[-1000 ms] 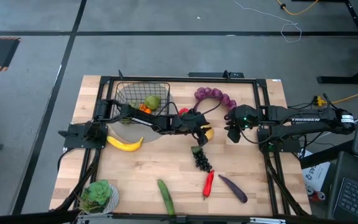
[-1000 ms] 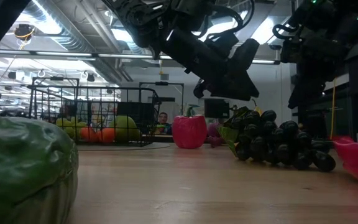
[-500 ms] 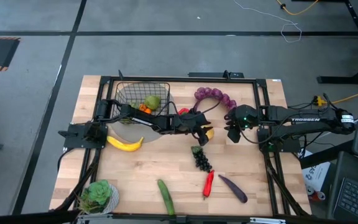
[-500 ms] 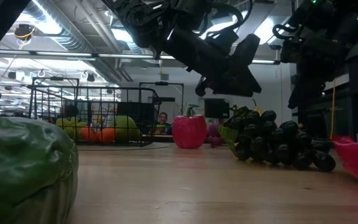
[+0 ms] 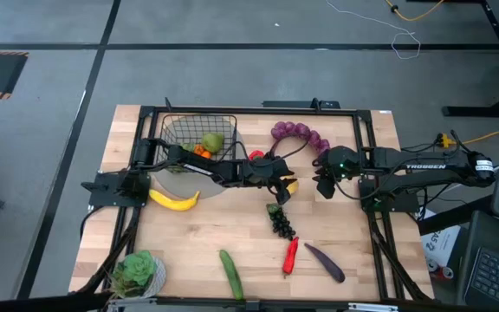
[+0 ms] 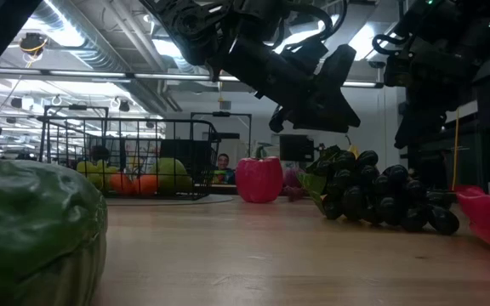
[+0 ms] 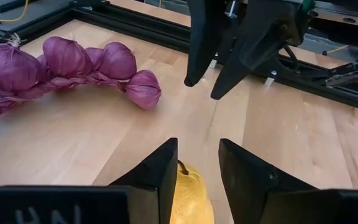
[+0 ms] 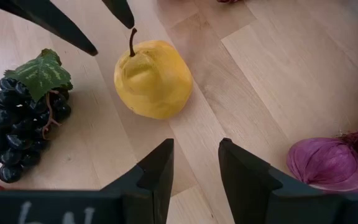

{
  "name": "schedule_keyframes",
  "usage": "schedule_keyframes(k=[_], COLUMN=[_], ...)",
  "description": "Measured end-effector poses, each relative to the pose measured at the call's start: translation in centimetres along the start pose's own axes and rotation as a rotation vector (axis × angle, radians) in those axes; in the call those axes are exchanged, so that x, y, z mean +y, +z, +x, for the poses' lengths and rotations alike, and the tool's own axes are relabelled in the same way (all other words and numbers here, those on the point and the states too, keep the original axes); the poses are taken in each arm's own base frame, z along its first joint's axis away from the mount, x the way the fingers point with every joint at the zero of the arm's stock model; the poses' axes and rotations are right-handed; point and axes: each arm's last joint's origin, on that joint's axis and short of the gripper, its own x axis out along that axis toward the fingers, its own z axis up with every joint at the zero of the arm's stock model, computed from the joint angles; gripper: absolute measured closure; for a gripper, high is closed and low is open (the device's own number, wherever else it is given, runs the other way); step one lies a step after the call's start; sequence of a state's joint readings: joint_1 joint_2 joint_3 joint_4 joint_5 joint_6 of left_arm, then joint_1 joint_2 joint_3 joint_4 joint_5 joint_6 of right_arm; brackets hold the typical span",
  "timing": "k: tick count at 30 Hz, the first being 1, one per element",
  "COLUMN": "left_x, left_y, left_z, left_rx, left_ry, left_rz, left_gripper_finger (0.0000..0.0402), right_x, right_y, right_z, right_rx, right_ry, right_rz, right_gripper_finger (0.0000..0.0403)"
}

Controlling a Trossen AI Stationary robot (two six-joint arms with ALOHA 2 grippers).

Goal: Build produce basket
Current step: Put the yellow pear into the wire basket

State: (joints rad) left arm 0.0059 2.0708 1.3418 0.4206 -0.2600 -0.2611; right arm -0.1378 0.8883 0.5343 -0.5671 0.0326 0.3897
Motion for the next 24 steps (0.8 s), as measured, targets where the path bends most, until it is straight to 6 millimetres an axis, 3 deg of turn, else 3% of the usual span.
schedule_keyframes(k=[24], left_x=[0.01], left_y=[0.02], left_z=[0.01], left_rx=[0.001], left_ry=[-0.01], left_rz=[0.001], left_gripper_finger=[0.0289], right_x=[0.0], right_y=[0.01], right_z=[-0.01], right_rx=[-0.001], right_ry=[-0.001], right_rz=[0.001], right_gripper_finger=[0.0274])
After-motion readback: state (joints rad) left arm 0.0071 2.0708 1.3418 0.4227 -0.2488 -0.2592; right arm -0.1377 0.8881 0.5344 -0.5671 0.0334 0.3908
